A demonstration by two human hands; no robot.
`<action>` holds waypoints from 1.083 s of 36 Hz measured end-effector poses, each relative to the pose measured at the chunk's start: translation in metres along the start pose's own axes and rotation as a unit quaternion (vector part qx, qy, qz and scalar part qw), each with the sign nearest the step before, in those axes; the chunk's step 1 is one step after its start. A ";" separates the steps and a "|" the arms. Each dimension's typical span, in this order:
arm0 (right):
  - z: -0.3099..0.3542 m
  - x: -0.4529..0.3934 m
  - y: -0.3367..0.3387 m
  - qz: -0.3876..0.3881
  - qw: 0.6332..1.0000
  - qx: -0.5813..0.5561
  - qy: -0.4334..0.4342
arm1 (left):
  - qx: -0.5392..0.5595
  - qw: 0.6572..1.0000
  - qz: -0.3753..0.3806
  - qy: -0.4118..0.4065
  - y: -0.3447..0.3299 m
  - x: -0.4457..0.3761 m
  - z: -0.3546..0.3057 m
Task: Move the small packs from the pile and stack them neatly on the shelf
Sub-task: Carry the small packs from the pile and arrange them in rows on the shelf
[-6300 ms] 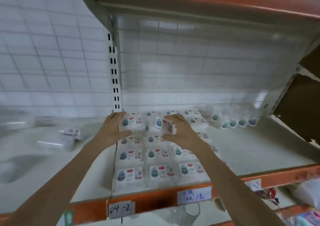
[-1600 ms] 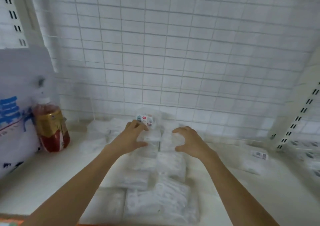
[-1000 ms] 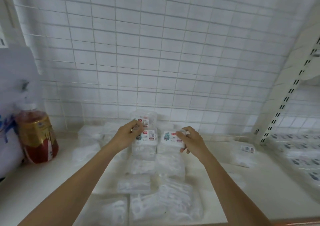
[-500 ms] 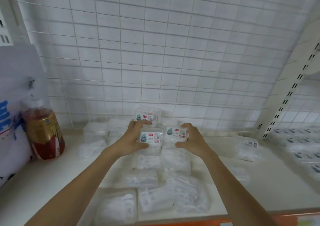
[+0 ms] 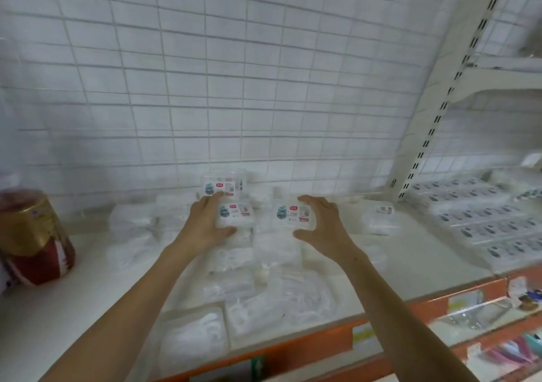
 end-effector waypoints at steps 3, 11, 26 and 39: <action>-0.006 0.014 0.013 -0.013 1.000 0.014 0.006 | -0.001 1.000 0.017 -0.014 -0.003 0.000 -0.012; -0.041 0.072 0.066 -0.070 0.996 0.045 -0.021 | 0.099 0.985 0.032 -0.139 -0.041 0.026 -0.087; -0.207 0.277 0.167 -0.106 0.971 0.096 -0.190 | 0.123 0.949 0.178 -0.231 -0.255 0.110 -0.234; -0.341 0.430 0.237 -0.118 0.949 0.082 -0.282 | 0.141 0.934 0.247 -0.215 -0.423 0.181 -0.342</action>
Point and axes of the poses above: each hand's wrist, its own x-axis away from the middle knuckle, its own y-axis out of the back of the hand, z = x × y, the point moved 3 cm from there along -x, towards the middle knuckle, and after that the axes turned 15 degrees about x, right-handed, at the moved point
